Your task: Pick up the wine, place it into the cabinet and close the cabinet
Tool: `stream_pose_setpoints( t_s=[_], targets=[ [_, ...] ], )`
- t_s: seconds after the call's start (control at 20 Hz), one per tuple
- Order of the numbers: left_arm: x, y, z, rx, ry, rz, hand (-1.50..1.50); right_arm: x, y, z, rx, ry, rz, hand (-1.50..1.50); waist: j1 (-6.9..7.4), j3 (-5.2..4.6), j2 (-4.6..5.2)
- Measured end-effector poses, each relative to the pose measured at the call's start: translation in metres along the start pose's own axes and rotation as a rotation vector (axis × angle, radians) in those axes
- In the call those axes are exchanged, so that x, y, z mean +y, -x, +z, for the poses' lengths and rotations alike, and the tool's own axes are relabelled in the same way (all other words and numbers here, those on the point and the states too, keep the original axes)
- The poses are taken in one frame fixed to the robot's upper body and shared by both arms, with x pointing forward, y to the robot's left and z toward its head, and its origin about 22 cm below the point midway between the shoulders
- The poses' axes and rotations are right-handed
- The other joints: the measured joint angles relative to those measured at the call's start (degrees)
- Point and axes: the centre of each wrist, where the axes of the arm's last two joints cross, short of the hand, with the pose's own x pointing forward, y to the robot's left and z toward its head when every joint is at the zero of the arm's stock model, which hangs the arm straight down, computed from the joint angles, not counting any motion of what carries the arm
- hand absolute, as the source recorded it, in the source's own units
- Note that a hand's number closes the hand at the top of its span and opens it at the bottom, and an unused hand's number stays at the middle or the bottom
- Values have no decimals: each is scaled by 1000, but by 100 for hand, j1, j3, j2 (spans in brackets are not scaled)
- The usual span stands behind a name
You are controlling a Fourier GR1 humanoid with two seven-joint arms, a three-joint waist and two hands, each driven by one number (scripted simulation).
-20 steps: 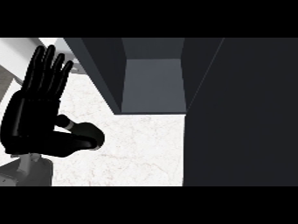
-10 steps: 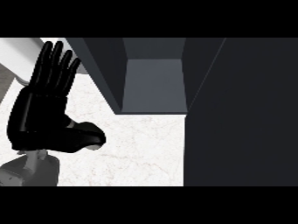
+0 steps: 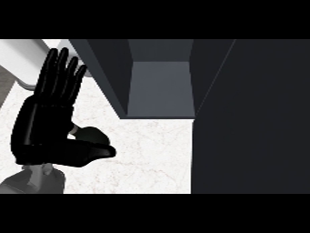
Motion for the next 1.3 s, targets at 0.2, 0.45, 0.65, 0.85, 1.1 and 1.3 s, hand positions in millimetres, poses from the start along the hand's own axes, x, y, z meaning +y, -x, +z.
stream_pose_setpoints(
  t_s=[0.2, 0.45, 0.65, 0.85, 1.1, 1.3],
  targets=[
    [3, 1, 10, 5, -15, -18, -150, 2, -3, -4, -2, 6, -4, -150, 7, 1, 0],
    [9, -6, 15, 29, -43, -39, -150, 0, -5, -4, 2, 4, -2, -150, 7, 1, 0],
    [21, 2, 23, 39, -80, -64, -150, 2, -1, 0, 2, 0, 0, -150, 4, 1, 0],
    [31, 7, 34, 47, -105, -85, -150, 1, -3, 0, 4, -1, 15, -150, 7, 0, 0],
    [57, 12, 45, 65, -117, -105, -150, 4, -2, 2, 2, 1, 3, -150, 8, 0, 0],
    [71, 21, 49, 84, -136, -125, -150, 6, -5, -5, 0, 3, -3, -150, 11, 0, 2]
  ],
)
